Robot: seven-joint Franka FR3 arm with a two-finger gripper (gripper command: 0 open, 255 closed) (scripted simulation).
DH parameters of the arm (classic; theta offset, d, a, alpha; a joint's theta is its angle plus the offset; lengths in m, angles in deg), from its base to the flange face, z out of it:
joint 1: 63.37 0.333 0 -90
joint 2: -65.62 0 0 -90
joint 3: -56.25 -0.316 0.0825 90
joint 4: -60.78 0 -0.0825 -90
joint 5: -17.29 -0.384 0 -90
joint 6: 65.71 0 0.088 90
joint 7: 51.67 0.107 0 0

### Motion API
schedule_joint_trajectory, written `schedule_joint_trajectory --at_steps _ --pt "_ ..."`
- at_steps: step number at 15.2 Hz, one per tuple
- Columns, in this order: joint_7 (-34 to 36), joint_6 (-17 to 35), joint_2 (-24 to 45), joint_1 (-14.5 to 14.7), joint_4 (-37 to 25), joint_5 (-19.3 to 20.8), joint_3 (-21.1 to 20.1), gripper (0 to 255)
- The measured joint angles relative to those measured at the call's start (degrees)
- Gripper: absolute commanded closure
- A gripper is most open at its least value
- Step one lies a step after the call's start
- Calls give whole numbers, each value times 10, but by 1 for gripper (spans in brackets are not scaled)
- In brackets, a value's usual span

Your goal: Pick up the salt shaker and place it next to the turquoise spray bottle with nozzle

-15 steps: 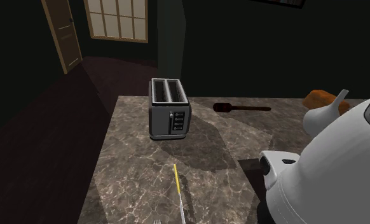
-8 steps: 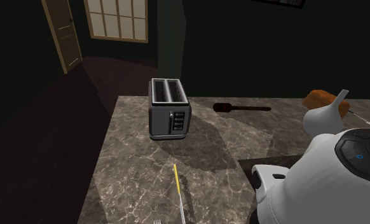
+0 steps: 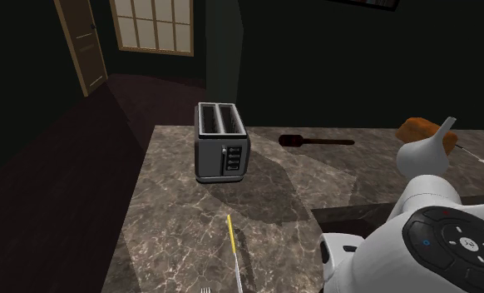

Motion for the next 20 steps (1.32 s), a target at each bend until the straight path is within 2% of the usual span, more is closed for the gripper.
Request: schedule_joint_trajectory --at_steps 6,7,13,17,20 --pt "0 4 0 0 3 -4 -5 255" --pt "0 4 0 0 3 -4 -5 0" --pt "0 4 0 0 3 -4 -5 0" --pt "8 -41 1 -5 -40 32 37 0" --pt "10 -54 -2 -2 -47 40 49 0"
